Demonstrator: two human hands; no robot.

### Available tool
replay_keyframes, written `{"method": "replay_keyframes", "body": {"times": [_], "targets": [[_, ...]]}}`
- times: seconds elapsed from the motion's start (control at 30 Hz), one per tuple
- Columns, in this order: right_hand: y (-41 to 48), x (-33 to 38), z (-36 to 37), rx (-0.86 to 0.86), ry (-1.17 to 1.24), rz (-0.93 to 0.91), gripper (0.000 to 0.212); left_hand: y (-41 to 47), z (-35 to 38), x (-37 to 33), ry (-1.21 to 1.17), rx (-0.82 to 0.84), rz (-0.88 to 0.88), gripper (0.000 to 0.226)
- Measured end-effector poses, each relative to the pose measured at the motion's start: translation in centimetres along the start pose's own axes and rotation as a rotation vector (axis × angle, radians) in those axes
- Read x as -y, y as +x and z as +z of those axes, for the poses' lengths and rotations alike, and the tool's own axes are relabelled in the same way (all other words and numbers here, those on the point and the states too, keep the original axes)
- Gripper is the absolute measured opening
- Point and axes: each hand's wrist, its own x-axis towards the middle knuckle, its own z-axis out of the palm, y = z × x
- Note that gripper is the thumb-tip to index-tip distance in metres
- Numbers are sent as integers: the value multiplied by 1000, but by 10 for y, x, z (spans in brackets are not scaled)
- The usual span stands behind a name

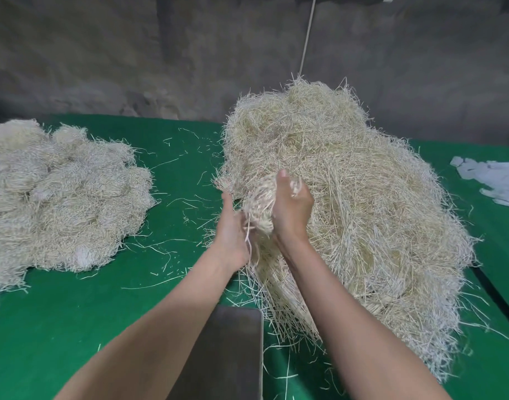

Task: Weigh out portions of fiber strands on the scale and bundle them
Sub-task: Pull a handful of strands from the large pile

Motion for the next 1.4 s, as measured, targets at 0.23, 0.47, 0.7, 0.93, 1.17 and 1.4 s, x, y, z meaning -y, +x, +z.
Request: {"method": "replay_keyframes", "body": {"times": [0.23, 0.47, 0.7, 0.93, 1.17, 1.4], "targets": [[-30, -33, -5, 110, -531, -480, 29, 8, 8, -11, -254, -78, 72, 65], [1, -11, -14, 38, -456, -375, 27, -3, 11, 13, 289, -224, 332, 40], [-15, -21, -11, 99, -463, -340, 44, -5, 19, 4, 246, -320, 304, 36], [-35, -28, -5, 30, -469, -424, 48, -4, 19, 3, 266, -345, 330, 37], [-16, -7, -23, 217, -132, -244, 38, -4, 15, -1, 750, -272, 638, 41], [5, 2, -22, -13, -12, -36, 21, -20, 15, 6, 529, -116, 495, 72]]}}
